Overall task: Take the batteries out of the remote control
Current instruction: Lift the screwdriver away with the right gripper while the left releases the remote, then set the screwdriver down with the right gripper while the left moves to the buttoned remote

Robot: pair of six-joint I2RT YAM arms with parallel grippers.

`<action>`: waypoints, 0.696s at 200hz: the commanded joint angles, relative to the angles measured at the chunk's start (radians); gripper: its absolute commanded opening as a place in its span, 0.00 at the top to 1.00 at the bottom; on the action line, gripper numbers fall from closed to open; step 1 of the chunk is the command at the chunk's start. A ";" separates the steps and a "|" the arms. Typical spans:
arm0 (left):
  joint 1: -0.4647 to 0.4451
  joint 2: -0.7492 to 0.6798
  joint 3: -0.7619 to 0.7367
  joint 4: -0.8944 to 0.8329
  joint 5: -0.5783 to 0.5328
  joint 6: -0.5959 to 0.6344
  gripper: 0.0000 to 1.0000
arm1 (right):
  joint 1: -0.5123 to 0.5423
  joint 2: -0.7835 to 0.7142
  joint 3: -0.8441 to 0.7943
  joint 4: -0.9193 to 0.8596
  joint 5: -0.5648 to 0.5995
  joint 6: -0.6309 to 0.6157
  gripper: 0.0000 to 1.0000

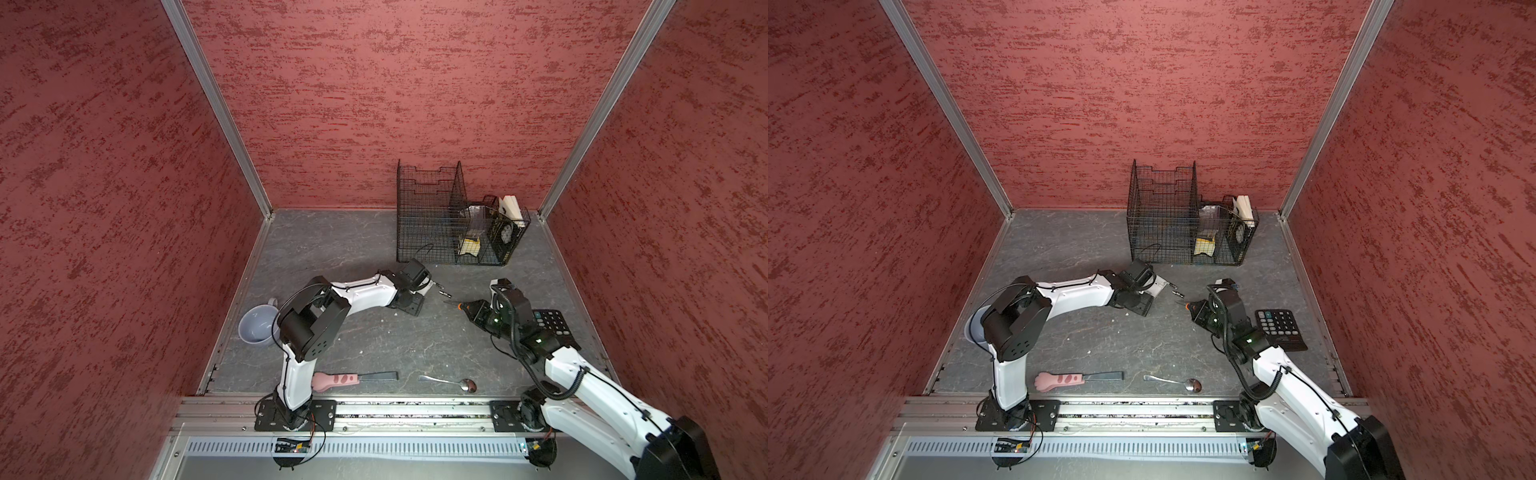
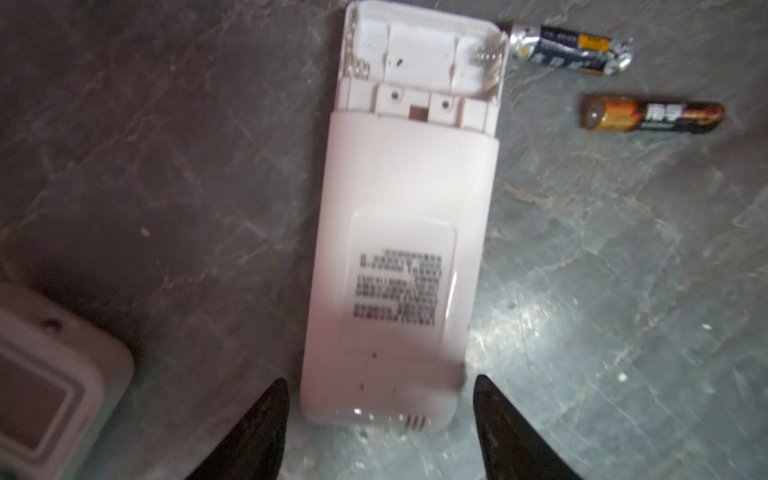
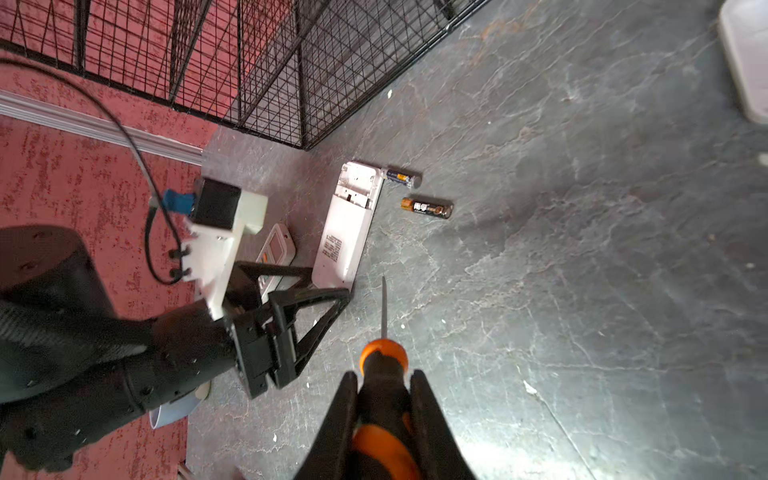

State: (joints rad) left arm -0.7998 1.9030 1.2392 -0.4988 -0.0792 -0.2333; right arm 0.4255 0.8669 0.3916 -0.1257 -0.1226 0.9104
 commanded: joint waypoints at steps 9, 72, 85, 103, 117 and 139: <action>-0.028 -0.125 -0.054 0.019 -0.003 -0.090 0.30 | -0.051 -0.016 -0.062 0.216 0.015 0.030 1.00; -0.041 -0.279 -0.138 0.032 -0.018 -0.145 0.29 | -0.182 0.142 -0.139 0.504 -0.026 0.053 1.00; -0.040 -0.300 -0.148 0.034 -0.029 -0.149 0.29 | -0.203 0.203 -0.147 0.583 -0.070 0.050 1.00; -0.038 -0.317 -0.160 0.033 -0.041 -0.152 0.29 | -0.213 0.281 -0.155 0.677 -0.112 0.050 1.00; -0.033 -0.320 -0.169 0.033 -0.040 -0.154 0.29 | -0.219 0.331 -0.156 0.726 -0.134 0.050 1.00; -0.029 -0.324 -0.181 0.032 -0.042 -0.159 0.29 | -0.225 0.387 -0.164 0.798 -0.161 0.059 1.00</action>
State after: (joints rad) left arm -0.8375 1.5948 1.0763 -0.4744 -0.1070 -0.3752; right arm 0.2089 1.2148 0.2401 0.4965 -0.2256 0.9531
